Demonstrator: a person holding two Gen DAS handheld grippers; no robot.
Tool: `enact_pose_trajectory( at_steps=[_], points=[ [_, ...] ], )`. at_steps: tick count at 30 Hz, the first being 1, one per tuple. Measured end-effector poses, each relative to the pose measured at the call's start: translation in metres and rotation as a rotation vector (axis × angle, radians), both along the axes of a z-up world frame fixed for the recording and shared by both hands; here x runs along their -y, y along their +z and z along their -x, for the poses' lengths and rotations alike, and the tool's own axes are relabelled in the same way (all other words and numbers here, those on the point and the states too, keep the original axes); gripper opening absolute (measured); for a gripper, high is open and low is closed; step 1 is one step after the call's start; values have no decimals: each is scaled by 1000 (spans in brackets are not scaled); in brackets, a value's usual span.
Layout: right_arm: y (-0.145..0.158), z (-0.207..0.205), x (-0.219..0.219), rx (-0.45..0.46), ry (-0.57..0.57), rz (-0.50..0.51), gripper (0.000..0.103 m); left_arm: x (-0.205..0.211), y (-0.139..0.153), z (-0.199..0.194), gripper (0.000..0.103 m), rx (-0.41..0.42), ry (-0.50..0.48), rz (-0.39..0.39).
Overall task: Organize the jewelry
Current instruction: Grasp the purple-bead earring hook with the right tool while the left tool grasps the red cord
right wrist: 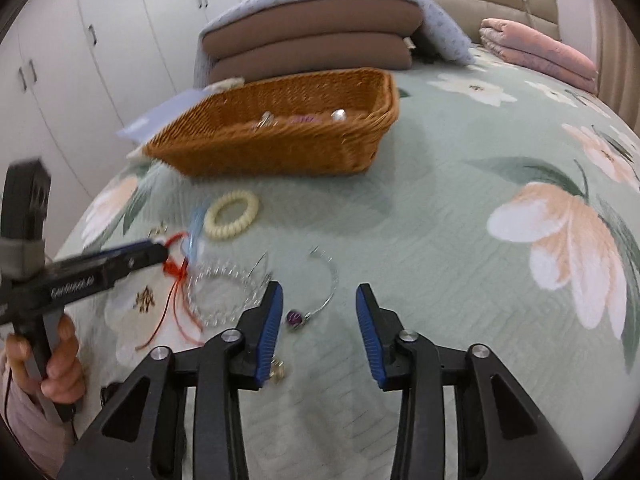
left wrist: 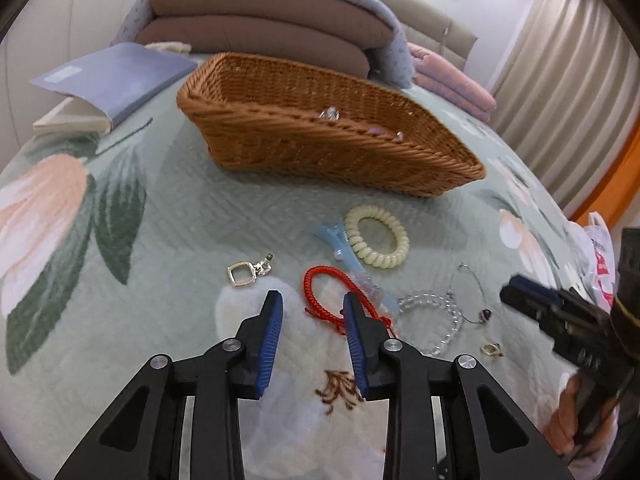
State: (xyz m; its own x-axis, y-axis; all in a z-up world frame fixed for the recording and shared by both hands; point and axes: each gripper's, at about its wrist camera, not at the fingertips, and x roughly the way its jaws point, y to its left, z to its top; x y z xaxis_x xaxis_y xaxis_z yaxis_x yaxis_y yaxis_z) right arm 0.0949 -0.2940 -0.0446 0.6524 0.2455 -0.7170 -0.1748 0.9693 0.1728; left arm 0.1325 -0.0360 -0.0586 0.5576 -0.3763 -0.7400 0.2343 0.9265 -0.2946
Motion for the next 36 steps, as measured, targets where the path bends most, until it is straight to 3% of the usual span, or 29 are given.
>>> enact_pose_trajectory(
  at_steps=[7, 12, 14, 30, 34, 35, 36],
  points=[
    [-11, 1, -16, -37, -3, 53, 39, 6, -2, -3, 32, 16, 14, -39],
    [-12, 4, -21, -25, -38, 125, 21, 11, -2, -2, 32, 25, 12, -69],
    [-11, 4, -16, -26, -45, 117, 19, 13, -2, -2, 32, 26, 11, -73],
    [-12, -11, -13, -21, -108, 154, 19, 12, -2, 5, 32, 28, 10, -83],
    [-13, -12, -18, -10, -106, 183, 13, 19, -2, 6, 31, 41, 7, -115],
    [-13, -11, -19, -7, -106, 189, 13, 22, -2, 7, 29, 45, -4, -125],
    [-13, -11, -20, -2, -103, 192, 13, 23, -2, 8, 21, 48, -14, -130]
  ],
)
